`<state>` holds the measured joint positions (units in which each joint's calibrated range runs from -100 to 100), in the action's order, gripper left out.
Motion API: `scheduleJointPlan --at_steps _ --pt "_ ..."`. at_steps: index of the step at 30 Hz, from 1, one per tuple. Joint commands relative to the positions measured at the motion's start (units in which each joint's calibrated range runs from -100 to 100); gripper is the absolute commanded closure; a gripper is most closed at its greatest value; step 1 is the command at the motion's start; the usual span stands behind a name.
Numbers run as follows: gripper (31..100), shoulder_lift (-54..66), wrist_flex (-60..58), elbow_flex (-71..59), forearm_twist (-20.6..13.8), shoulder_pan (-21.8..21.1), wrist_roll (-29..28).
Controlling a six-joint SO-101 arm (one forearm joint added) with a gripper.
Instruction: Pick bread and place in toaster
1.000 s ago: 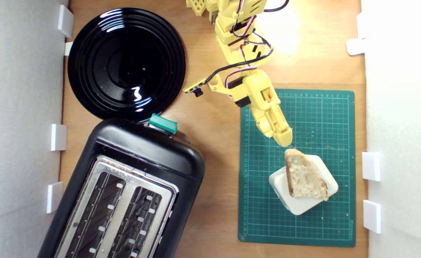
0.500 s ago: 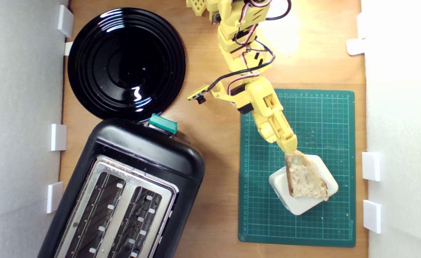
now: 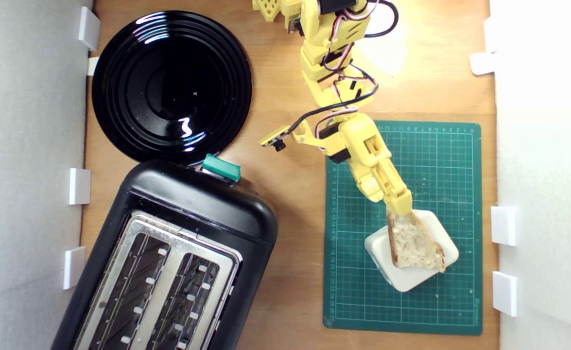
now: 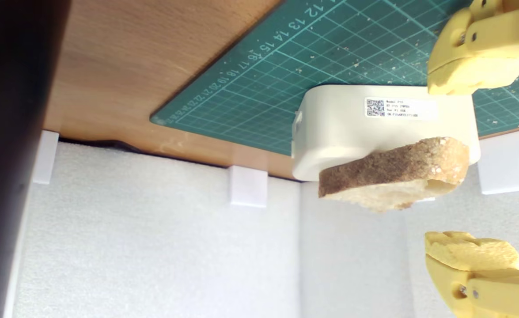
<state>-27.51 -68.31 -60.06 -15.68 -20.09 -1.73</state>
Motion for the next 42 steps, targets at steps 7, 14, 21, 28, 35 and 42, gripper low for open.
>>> scheduleJointPlan --at_steps 7,14,21,28,35,42 --pt "35.3 -3.9 -1.4 8.0 0.5 -1.6 0.3" --pt "35.4 -4.2 -1.1 10.1 0.5 -1.7 0.3" --pt "35.4 -6.9 -1.1 13.9 0.5 -1.8 0.3" --pt "41.9 -8.4 -1.1 16.3 2.1 -3.5 1.6" --pt "43.4 -8.5 -1.1 16.5 2.2 -3.7 1.8" --pt "53.0 -8.5 -1.1 16.5 2.2 -3.7 1.8"
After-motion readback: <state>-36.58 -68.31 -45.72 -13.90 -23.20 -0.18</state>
